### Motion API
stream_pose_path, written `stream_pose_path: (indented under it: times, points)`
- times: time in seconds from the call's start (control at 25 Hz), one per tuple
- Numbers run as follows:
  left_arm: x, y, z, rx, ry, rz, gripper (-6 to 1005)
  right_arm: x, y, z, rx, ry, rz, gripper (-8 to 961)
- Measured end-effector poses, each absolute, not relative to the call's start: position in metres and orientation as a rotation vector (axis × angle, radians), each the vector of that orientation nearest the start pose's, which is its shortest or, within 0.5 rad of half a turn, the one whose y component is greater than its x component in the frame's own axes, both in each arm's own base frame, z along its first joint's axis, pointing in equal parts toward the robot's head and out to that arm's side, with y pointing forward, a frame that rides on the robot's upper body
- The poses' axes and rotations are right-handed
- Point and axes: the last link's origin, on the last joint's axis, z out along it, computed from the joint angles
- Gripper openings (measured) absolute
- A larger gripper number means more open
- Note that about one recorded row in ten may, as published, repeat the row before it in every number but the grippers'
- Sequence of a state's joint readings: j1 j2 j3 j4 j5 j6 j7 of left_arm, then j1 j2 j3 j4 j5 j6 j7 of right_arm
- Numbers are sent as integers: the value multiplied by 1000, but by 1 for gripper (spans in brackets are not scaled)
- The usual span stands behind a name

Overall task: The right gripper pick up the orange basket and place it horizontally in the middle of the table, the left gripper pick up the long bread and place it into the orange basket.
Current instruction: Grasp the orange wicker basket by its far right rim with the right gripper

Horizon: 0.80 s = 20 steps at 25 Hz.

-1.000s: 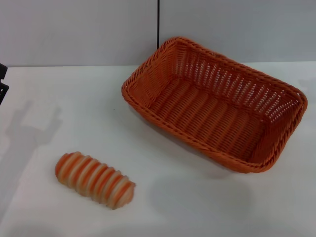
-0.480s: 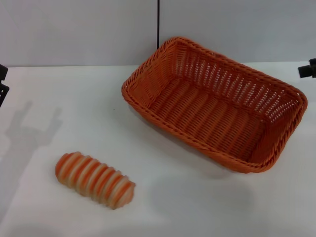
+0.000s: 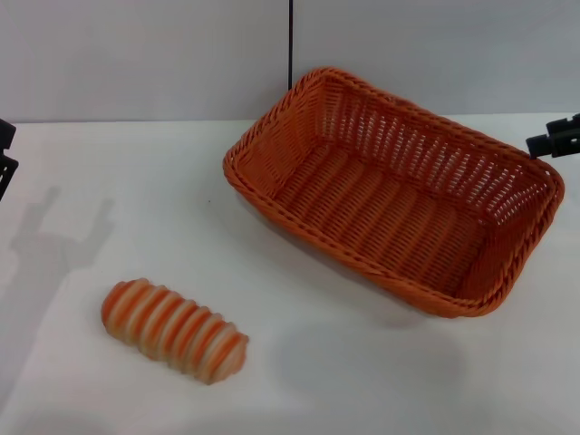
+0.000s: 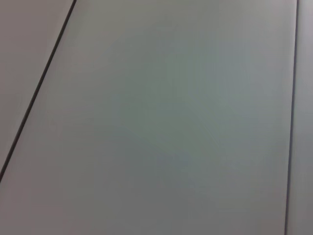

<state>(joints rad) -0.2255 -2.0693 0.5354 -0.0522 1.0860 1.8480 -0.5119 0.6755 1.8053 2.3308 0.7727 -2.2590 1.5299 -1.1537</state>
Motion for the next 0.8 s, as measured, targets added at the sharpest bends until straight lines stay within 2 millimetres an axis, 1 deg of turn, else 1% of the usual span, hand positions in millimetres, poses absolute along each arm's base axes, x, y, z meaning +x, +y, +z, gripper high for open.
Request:
stream_pose_path:
  times: [0.16, 0.4, 0.8]
  points:
    - [-332, 212, 22, -1539, -468, -1207, 829, 272, 396, 100, -2604, 1020, 62, 565]
    - [-333, 209, 23, -1536, -468, -1204, 829, 272, 397, 93, -2607, 1005, 68, 565]
    - [-333, 209, 23, -1536, -467, -1205, 829, 276, 394, 77, -2634, 1022, 73, 564]
